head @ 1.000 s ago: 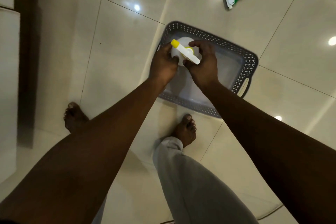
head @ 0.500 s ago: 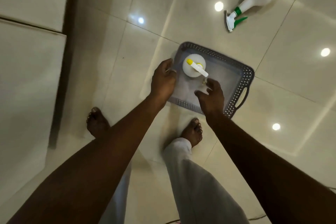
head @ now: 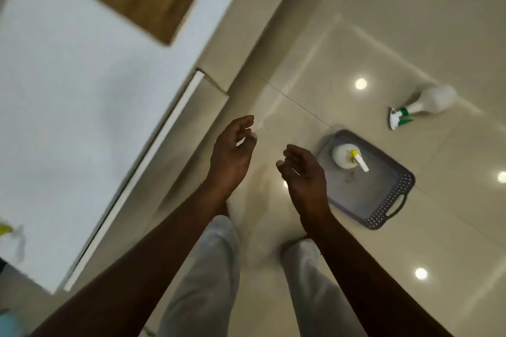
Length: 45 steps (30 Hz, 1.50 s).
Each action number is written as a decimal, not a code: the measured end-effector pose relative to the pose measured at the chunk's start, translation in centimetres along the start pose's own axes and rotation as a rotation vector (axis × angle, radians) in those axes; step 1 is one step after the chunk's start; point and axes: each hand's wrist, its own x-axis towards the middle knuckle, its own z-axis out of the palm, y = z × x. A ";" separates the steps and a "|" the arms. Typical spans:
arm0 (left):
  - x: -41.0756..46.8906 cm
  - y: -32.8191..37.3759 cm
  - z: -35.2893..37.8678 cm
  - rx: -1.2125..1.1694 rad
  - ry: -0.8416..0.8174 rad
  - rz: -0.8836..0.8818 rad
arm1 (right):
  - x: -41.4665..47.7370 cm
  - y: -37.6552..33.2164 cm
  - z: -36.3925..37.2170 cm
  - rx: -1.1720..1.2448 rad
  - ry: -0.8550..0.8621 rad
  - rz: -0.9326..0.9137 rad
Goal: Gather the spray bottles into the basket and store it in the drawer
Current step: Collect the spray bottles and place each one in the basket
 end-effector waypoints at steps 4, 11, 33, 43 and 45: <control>-3.4 1.8 -7.4 -0.118 0.139 -0.005 | -2.3 -6.0 5.0 -0.015 -0.130 -0.126; -7.9 0.7 -17.8 -0.286 0.401 -0.031 | -5.6 -12.1 12.8 -0.156 -0.325 -0.291; -16.2 -15.6 -44.4 -0.460 1.314 -0.329 | -17.4 -12.1 43.2 -0.498 -0.862 -0.330; -11.5 -19.0 -49.2 -0.767 0.997 -0.543 | -18.0 -10.6 54.6 -0.688 -0.965 -0.168; -11.1 -19.0 -49.3 -0.902 0.956 -0.548 | -18.0 -10.1 55.4 -0.690 -0.975 -0.077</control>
